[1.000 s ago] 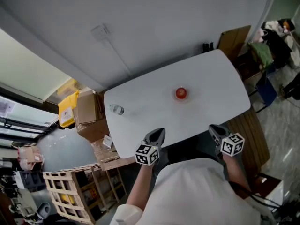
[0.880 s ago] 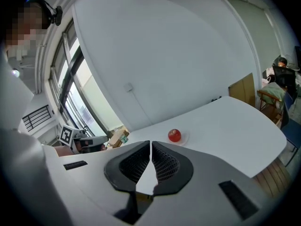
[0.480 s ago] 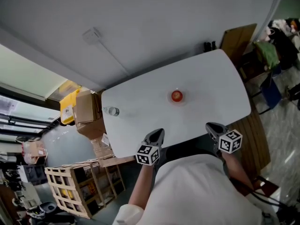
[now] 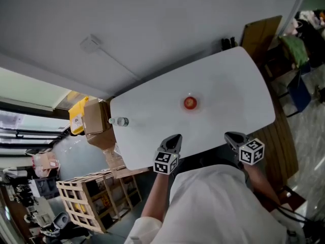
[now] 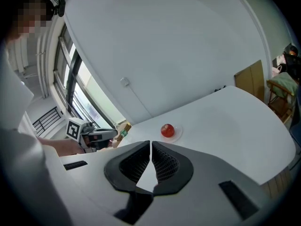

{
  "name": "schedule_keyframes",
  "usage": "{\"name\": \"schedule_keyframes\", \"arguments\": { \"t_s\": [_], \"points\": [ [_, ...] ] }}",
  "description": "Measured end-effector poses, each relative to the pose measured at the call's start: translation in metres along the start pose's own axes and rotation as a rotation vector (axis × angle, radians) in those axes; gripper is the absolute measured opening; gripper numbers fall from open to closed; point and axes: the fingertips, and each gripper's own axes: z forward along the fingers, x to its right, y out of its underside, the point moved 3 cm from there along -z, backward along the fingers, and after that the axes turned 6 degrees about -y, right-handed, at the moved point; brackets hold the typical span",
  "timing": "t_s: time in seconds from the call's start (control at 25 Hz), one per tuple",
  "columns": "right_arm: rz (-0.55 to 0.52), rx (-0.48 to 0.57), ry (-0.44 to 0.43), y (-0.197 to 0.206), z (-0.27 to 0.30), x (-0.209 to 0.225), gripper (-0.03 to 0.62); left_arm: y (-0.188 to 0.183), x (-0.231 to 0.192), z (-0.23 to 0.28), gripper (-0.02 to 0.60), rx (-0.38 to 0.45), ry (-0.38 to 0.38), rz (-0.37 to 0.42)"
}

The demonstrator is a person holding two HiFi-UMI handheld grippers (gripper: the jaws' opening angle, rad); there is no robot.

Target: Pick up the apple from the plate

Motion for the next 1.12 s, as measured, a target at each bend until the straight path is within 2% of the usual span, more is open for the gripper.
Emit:
{"name": "schedule_keyframes", "arguments": {
  "t_s": [0.32,0.6,0.76,1.12],
  "points": [
    [0.046,0.010,0.026,-0.001,0.004,0.009,0.038,-0.024,-0.003,0.029,0.003,-0.008,0.048,0.069],
    [0.074,0.031,0.090,-0.006,0.009,0.017,0.038,-0.034,-0.016,0.064,0.005,-0.035,0.107,0.086],
    [0.094,0.037,0.133,-0.008,0.012,0.024,0.038,-0.036,-0.027,0.087,0.005,-0.054,0.106,0.103],
    [0.128,0.037,0.197,-0.014,0.024,0.023,0.038,-0.026,-0.048,0.133,0.096,-0.137,0.132,0.119]
  ]
}}
